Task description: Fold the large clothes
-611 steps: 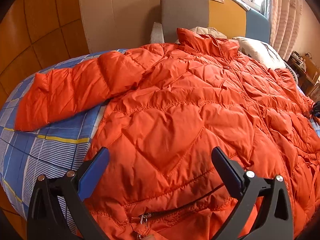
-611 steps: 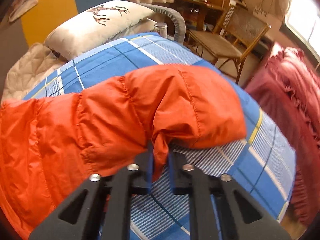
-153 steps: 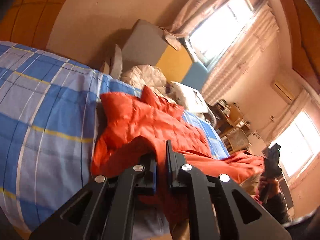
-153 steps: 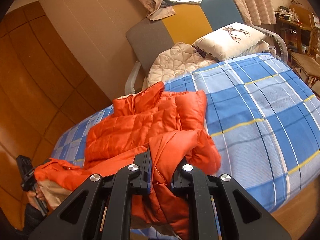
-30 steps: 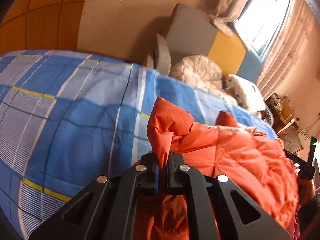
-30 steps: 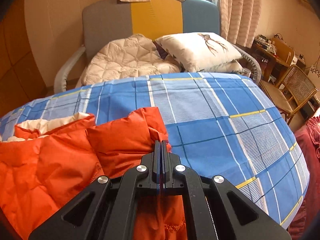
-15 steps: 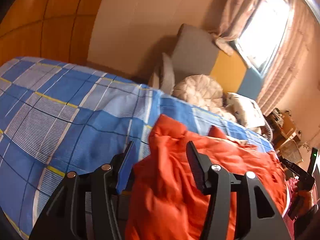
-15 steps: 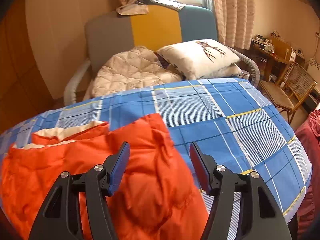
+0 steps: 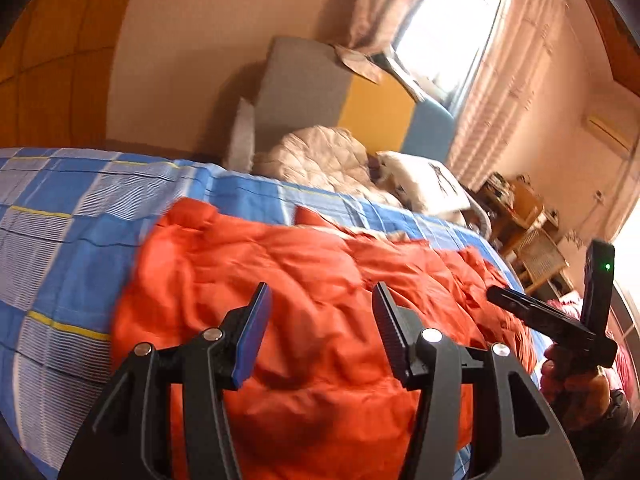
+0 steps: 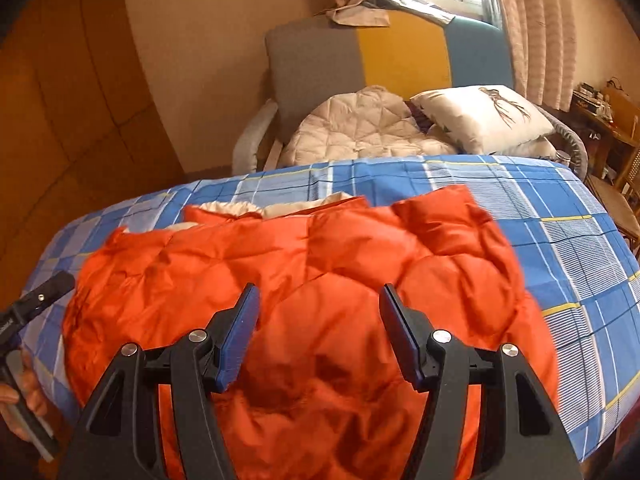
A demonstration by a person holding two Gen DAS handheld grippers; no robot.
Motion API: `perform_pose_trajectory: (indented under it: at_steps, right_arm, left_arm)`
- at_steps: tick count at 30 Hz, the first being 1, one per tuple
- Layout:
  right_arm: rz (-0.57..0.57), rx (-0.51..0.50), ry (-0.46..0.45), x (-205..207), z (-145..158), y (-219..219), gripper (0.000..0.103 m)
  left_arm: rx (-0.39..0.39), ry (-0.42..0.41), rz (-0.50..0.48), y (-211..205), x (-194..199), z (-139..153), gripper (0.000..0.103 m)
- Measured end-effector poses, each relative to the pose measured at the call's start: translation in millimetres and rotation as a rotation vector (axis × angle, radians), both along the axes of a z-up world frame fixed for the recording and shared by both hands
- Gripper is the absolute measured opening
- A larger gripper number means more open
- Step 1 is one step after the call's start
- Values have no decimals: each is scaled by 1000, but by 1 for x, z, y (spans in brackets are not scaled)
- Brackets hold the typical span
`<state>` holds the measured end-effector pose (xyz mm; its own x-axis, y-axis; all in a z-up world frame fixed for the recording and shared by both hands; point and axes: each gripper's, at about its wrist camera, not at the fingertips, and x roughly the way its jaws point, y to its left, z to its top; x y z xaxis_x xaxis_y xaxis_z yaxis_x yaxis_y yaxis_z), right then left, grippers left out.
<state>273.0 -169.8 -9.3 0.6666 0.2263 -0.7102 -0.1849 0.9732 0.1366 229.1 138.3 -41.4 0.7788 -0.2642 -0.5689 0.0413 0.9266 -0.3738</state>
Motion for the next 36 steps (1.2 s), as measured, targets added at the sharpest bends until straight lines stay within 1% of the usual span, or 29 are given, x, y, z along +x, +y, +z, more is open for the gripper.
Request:
perform_pose_trajectory:
  at_steps: [3,7,9,11,13,18,19,21,22,24,27,28,29,30,31,33,36]
  right_arm:
    - [16,-4,15,3,-5,11,62]
    - [13,-43,33,18,-16,22,62]
    - [2,-70,45,27,-23,24,62]
    - [-2,-90,63,35,-31,24,62]
    - [-14,-111,80,44,-40,25,62]
    - [-25,-164,91,62,-59,31,62]
    - [-31,-168,94,65,-63,32,62]
    - [-35,-172,106,71,-69,33,62]
    - [-39,-175,111,73,-71,34,62]
    - [-36,-189,124,77,-74,36,62]
    - [-34,-195,130,74,-70,37,62]
    - [-33,-190,129,72,-68,36,62]
    - [-32,-182,122,66,-64,34,62]
    - [-30,-174,115,61,-60,33,64]
    - [-29,-162,104,55,-56,31,67]
    - [-22,-141,81,40,-48,28,68]
    - [-18,-111,65,19,-40,22,68]
  left_arm:
    - [18,23,-14,-11,11,-5,52]
    - [29,73,-4,-13,26,-18,51]
    - [29,113,8,-10,35,-28,49]
    - [34,141,21,-5,42,-38,45]
    - [28,153,21,-2,46,-46,45]
    - [27,172,37,5,57,-60,35]
    - [19,176,38,7,59,-64,35]
    - [22,178,45,9,60,-68,30]
    - [14,181,46,10,60,-71,30]
    - [22,183,48,11,60,-72,29]
    - [5,190,68,13,54,-66,30]
    - [5,184,75,12,50,-62,35]
    - [6,169,80,11,45,-58,47]
    - [11,140,83,8,37,-51,52]
    - [15,118,82,4,30,-45,52]
    - [-2,95,62,-3,20,-37,52]
    - [0,66,17,-22,7,-29,52]
